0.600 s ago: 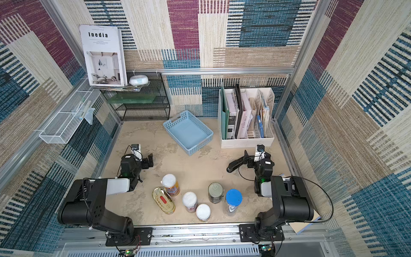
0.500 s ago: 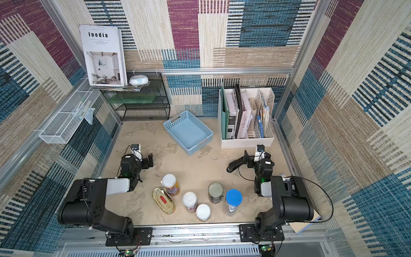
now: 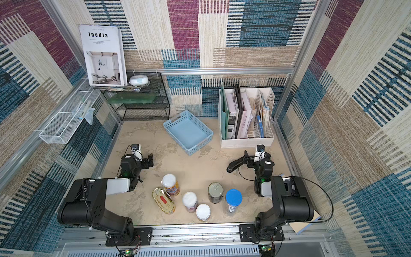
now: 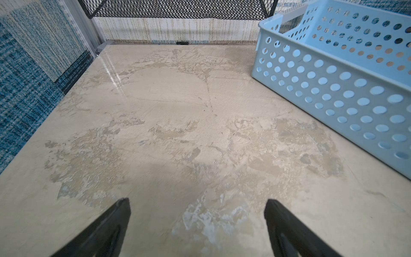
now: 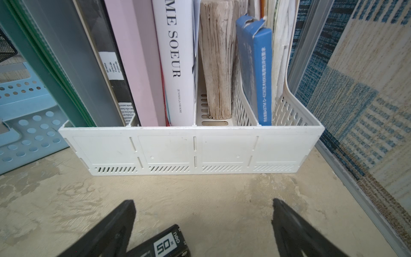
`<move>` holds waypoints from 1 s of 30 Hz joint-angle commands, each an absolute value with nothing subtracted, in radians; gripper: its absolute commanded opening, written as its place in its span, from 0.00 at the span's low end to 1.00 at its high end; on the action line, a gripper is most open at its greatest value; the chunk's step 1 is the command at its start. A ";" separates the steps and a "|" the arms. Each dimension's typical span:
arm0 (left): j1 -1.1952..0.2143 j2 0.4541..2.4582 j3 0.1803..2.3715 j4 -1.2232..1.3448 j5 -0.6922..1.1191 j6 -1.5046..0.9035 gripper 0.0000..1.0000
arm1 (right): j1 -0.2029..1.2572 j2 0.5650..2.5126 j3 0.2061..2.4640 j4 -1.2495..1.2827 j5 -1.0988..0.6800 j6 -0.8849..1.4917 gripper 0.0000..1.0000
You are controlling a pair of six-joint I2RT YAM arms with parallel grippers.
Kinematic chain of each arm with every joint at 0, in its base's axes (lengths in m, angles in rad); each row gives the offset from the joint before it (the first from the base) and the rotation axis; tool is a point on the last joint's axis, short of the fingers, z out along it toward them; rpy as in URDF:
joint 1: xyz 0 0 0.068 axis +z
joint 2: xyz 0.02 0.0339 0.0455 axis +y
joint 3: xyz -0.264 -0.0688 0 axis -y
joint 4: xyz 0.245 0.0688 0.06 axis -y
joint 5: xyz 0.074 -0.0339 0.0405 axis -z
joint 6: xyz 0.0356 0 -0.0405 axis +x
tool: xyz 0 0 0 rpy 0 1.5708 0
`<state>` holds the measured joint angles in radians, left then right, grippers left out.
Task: Put the canned food in the basket
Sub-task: Adjust the basket at the center of the board.
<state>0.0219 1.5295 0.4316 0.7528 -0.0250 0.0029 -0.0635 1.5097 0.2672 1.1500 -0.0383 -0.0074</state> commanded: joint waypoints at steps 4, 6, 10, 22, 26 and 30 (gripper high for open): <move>0.017 1.461 0.459 0.684 -0.017 0.005 0.97 | -0.057 1.383 0.347 0.916 0.066 0.051 0.99; 0.002 1.369 0.545 0.429 -0.144 -0.035 0.93 | -0.057 1.302 0.436 0.696 0.120 0.087 0.99; -0.056 1.178 0.633 0.277 -0.184 -0.143 0.95 | -0.041 1.130 0.577 0.343 0.105 0.192 0.99; -0.182 1.568 1.543 -0.498 0.312 0.068 0.95 | 0.606 1.292 1.197 -0.379 0.235 0.448 1.00; -0.197 1.602 1.604 -0.568 0.322 0.058 0.94 | 0.706 1.554 1.426 -0.438 0.153 0.489 0.99; -0.209 1.545 1.522 -0.583 0.297 0.072 0.94 | 0.710 1.749 1.568 -0.474 0.133 0.538 0.99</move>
<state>-0.2043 1.5742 1.5558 -0.5056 0.2810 0.0551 0.7071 1.6756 1.5097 -0.3782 0.1452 0.4789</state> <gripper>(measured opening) 0.935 0.991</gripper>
